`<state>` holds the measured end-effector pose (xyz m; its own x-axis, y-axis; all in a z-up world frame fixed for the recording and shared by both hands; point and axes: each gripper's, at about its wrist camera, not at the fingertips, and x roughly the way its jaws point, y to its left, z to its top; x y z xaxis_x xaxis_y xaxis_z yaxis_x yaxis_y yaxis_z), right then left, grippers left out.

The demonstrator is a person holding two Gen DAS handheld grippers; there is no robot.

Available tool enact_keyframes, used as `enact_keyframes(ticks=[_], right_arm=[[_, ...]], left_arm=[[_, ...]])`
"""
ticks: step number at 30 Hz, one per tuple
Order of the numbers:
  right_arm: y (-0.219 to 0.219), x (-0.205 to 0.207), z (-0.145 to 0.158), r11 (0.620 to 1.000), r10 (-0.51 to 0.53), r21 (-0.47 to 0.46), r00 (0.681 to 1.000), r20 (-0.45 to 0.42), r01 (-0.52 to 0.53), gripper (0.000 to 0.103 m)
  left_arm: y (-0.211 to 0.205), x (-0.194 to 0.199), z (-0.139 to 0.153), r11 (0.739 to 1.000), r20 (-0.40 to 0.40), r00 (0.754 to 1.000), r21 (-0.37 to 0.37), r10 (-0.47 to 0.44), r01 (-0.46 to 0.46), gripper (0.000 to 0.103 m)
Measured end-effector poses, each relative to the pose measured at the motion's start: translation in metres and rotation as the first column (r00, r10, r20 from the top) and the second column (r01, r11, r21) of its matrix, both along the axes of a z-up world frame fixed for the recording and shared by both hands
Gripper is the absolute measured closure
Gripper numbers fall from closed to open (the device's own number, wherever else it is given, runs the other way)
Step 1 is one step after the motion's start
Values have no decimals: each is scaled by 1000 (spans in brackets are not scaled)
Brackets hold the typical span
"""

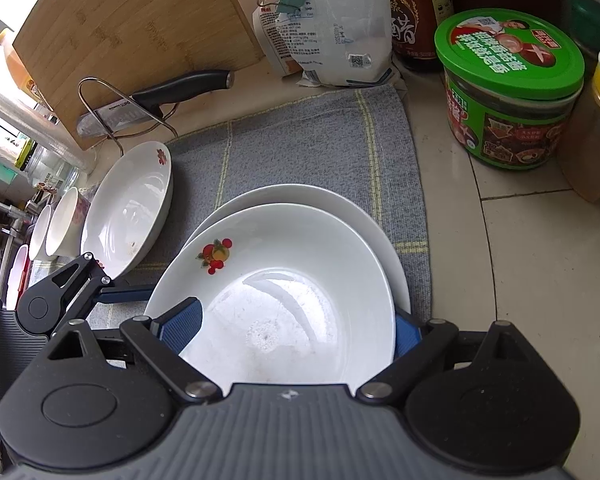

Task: Organize plates and bowls
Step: 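Set the flower-print plate down on the stack and open the right gripper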

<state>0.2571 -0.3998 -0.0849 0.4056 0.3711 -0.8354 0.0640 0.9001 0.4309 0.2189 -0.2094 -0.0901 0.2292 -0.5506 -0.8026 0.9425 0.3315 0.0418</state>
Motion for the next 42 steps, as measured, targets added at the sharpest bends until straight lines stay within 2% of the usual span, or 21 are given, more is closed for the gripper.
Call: enact_keyframes(ticks=[27,42], right_arm=[[2,-10,6,999,-9,-33,1000,13,9,6],[10,-18,12,995,3,-104,1000,20,-1,6]], left_arm=[[-1,-5,3,1000,36,999,-6,-10,11,1],[4,-8,4,999,56,998,-14,32,-31,1]])
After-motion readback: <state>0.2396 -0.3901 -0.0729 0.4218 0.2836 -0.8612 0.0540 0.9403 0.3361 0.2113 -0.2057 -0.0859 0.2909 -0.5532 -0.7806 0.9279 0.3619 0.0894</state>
